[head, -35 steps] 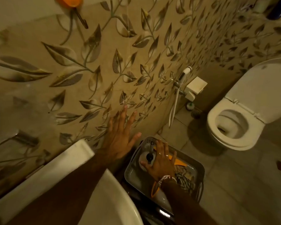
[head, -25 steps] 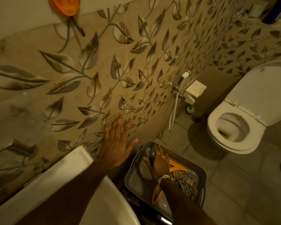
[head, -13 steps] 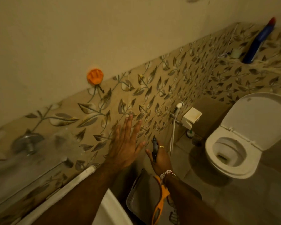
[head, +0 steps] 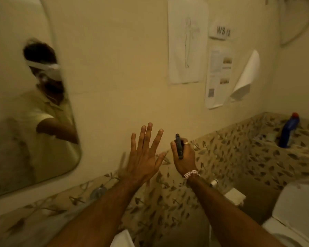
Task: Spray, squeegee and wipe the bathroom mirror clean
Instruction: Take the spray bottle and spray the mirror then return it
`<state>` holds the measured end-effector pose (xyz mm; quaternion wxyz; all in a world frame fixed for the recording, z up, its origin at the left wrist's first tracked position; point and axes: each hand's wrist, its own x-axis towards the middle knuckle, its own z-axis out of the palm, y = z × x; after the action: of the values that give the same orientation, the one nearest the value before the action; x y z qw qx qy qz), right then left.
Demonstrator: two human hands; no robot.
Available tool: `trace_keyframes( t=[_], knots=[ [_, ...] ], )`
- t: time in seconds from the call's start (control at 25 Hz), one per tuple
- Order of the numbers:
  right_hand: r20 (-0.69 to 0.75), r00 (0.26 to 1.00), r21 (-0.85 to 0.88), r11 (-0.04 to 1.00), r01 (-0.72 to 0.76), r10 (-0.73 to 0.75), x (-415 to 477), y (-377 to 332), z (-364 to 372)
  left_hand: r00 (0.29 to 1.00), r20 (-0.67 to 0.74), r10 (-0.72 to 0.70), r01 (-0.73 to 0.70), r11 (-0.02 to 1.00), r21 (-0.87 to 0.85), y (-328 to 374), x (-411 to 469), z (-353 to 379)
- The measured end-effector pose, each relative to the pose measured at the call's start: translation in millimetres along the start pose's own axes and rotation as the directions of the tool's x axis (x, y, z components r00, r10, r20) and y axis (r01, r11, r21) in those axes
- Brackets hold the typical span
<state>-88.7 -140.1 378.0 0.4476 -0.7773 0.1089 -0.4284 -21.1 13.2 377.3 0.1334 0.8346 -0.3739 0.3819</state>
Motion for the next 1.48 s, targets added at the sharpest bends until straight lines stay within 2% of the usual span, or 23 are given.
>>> trace_keyframes(
  t=[0.16,0.44,0.56,0.72,1.04,1.16,1.32,1.48],
  knots=[
    [-0.033,0.993,0.096,0.989,0.114,-0.111,21,-85,10,0.995,-0.095,-0.024,0.037,0.991,0.13,-43,14,-75],
    [-0.033,0.961,0.245,0.93,0.275,-0.275,12,-255,69,0.966,-0.255,-0.039,0.122,0.939,0.321,-143,-3,-221],
    [-0.021,0.949,0.29,0.907,0.306,-0.314,2,-328,89,0.951,-0.307,-0.04,0.162,0.91,0.383,-188,-16,-281],
    [-0.024,0.958,0.351,0.895,0.276,-0.286,0,-394,103,0.933,-0.358,-0.04,0.228,0.835,0.5,-226,-29,-341],
    [0.01,0.976,0.297,0.933,0.204,-0.216,0,-440,101,0.89,-0.454,-0.048,0.319,0.776,0.544,-240,-44,-391],
    [0.14,0.96,0.369,0.912,0.177,-0.244,-14,-452,112,0.87,-0.49,-0.063,0.366,0.747,0.555,-239,-51,-408],
    [0.311,0.896,0.55,0.828,0.103,-0.318,-51,-478,133,0.853,-0.51,-0.111,0.425,0.713,0.557,-245,-69,-430],
    [0.296,0.885,0.576,0.806,0.135,-0.36,-76,-491,158,0.846,-0.511,-0.154,0.47,0.668,0.577,-258,-86,-444]
  ],
)
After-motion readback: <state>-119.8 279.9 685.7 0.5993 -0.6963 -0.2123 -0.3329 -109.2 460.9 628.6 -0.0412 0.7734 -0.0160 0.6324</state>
